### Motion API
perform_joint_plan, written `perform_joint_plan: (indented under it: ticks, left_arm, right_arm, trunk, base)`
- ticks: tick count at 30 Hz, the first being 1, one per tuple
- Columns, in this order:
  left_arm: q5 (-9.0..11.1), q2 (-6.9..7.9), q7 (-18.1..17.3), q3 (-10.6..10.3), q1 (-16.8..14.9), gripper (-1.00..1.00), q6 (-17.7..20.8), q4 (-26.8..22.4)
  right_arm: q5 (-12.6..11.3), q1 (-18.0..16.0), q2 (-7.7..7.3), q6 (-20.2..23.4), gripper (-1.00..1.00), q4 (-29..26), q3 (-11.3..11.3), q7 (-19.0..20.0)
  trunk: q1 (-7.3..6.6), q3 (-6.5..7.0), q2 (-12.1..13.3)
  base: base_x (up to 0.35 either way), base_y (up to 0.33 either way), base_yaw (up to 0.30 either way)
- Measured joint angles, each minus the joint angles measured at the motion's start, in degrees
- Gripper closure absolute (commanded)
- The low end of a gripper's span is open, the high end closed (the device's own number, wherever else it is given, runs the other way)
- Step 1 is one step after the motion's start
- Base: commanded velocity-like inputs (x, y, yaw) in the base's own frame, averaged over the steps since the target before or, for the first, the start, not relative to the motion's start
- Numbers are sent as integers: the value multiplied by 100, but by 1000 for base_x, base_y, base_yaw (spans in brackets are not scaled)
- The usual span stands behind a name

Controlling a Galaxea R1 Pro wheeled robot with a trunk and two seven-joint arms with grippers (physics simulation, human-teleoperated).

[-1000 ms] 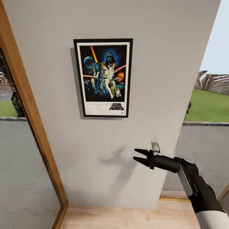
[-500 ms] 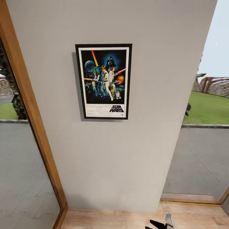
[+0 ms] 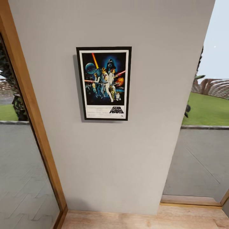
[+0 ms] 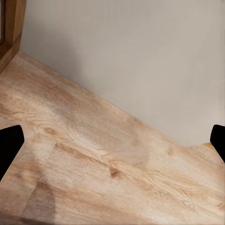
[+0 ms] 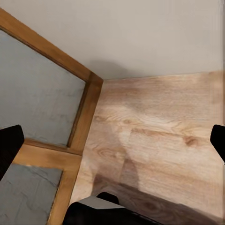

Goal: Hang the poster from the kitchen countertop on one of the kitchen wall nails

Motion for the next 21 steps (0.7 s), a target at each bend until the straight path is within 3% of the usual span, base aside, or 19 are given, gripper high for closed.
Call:
perform_joint_plan:
  ticks: [10,12,17,21]
  left_arm:
    - [-10,-2,41,-52,0,-100,7,0]
    - [-12,-2,73,-58,0,-100,7,0]
    - [-9,-1,108,-49,0,-100,9,0]
    - [-2,0,154,-27,0,-100,14,60]
  right_arm:
    - [2,0,45,-42,-100,29,-7,-290]
    - [7,0,63,-51,-100,36,-10,-829]
    - [17,0,149,-61,-100,51,-14,-1750]
    - [36,1,209,-52,-100,223,-21,-3021]
  trunk:
    - [0,2,0]
    - [0,2,0]
    - [0,2,0]
    - [0,2,0]
  base:
    - [0,0,0]
    - [0,0,0]
    - [0,0,0]
    - [0,0,0]
